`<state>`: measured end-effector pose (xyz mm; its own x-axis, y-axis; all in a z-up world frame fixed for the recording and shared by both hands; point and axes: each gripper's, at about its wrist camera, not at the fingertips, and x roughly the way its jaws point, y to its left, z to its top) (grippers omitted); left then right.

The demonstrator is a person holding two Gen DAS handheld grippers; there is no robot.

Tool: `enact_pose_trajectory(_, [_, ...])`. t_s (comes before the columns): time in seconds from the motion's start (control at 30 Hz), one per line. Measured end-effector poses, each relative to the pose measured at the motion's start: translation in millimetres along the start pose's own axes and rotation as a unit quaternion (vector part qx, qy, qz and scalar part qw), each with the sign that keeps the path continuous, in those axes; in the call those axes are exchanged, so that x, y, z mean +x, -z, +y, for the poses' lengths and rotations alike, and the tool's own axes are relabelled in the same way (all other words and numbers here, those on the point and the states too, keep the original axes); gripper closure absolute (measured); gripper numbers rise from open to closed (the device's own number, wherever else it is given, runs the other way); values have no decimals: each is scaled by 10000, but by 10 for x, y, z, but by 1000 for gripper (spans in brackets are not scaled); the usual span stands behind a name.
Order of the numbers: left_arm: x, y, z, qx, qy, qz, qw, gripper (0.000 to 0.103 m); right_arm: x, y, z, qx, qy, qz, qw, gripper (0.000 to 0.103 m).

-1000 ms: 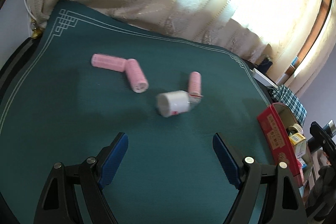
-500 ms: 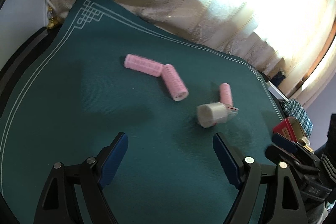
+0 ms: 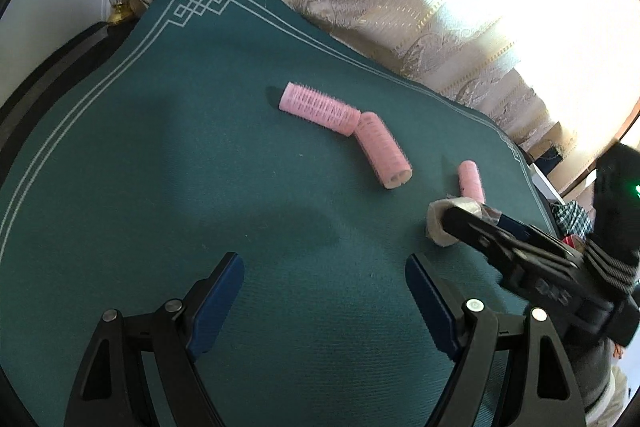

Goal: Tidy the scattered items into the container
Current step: 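Grasp the white mesh-wrapped roll with the right gripper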

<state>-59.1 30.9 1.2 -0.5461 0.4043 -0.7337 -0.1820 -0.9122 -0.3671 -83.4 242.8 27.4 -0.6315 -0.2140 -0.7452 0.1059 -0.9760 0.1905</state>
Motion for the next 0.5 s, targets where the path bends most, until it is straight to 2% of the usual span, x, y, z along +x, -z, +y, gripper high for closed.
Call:
enact_pose_trajectory(0.03, [7,4,3,2,2,7,10000,18,29,8,-9,23,19,43,10000,56])
enact_pose_trajectory(0.1, [14,5,12,1,-10,2,10000,18,34,33,-24,70,-19,33,10000,57])
enact_pose_trajectory(0.5, [105,-38,-148,266,-187,130,9994,18,-621,336,-144,264,-73,-424,9987,58])
